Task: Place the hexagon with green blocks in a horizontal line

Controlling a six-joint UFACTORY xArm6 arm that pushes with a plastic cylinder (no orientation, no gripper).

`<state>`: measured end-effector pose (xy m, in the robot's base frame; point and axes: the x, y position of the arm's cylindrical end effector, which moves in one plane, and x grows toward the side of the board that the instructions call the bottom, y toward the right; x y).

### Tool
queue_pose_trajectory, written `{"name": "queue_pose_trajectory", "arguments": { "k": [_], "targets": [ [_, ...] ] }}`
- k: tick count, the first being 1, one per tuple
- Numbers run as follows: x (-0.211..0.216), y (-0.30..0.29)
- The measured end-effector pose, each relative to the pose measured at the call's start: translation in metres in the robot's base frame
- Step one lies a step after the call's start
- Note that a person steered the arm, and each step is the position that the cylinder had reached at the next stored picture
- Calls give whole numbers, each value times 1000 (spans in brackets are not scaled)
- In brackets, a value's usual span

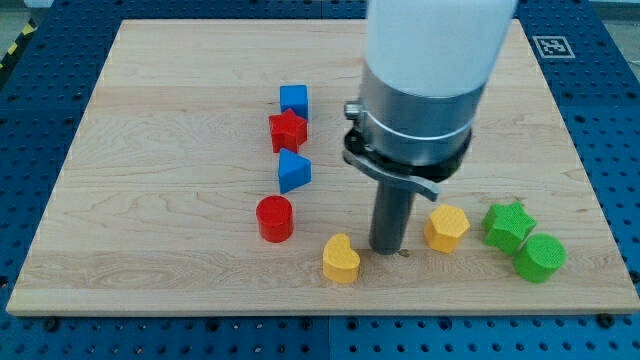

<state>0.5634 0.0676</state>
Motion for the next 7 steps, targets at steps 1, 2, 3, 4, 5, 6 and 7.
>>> {"name": "queue_pose_trajectory", "arguments": {
  "k": [1, 2, 3, 4, 5, 6, 7],
  "targets": [
    [9, 20],
    [19, 41],
    [19, 65],
    [11, 66],
    [-15, 66],
    [-43, 67],
    [-60, 67]
  ]
}}
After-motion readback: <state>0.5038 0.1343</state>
